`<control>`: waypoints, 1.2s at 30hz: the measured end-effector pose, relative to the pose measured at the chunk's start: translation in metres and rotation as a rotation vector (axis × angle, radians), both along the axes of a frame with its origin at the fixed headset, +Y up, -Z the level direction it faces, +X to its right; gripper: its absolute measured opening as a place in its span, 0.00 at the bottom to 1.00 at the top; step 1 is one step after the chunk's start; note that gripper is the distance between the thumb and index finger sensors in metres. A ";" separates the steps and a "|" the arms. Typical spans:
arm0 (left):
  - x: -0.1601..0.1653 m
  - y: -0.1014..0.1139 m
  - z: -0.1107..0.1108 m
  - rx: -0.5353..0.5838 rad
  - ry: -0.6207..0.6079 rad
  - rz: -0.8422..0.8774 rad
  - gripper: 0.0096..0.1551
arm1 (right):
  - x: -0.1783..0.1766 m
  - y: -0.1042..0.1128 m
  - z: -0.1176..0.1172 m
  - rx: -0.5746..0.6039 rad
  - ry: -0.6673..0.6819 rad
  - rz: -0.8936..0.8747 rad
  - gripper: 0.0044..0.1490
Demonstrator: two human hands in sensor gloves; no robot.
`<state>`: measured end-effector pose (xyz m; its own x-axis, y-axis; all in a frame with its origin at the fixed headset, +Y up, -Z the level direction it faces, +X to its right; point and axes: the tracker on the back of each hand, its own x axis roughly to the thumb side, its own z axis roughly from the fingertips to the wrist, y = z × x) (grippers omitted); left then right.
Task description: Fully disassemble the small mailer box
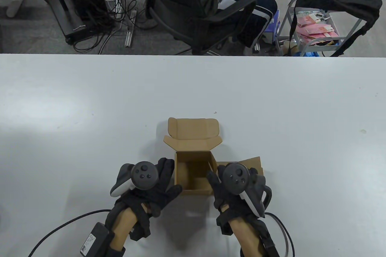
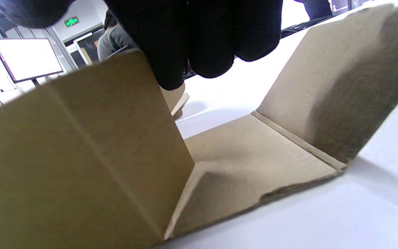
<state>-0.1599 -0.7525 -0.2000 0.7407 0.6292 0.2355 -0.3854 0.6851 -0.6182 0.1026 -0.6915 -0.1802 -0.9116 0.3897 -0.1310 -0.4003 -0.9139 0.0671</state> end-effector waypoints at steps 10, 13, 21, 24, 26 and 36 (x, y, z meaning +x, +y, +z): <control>0.001 0.000 0.000 -0.001 0.001 -0.005 0.60 | 0.016 0.000 -0.001 -0.075 0.005 -0.082 0.37; 0.004 0.000 0.001 0.002 -0.001 -0.009 0.59 | 0.015 -0.006 -0.003 -0.118 0.039 -0.097 0.36; 0.005 0.000 0.001 0.000 0.005 -0.006 0.59 | 0.017 -0.018 -0.008 -0.231 0.070 -0.125 0.39; 0.005 0.000 0.001 0.001 0.004 -0.007 0.59 | 0.011 -0.030 -0.008 -0.372 0.136 -0.168 0.40; 0.005 0.000 0.001 0.005 -0.004 0.004 0.58 | 0.009 -0.029 -0.007 -0.342 0.132 -0.129 0.40; 0.016 0.025 0.001 0.274 0.320 0.120 0.51 | 0.007 -0.035 -0.006 -0.392 0.141 -0.107 0.42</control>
<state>-0.1438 -0.7273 -0.1986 0.7288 0.6617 0.1762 -0.6150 0.7456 -0.2567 0.1092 -0.7262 -0.1864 -0.8881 0.4290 -0.1654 -0.4541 -0.7621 0.4616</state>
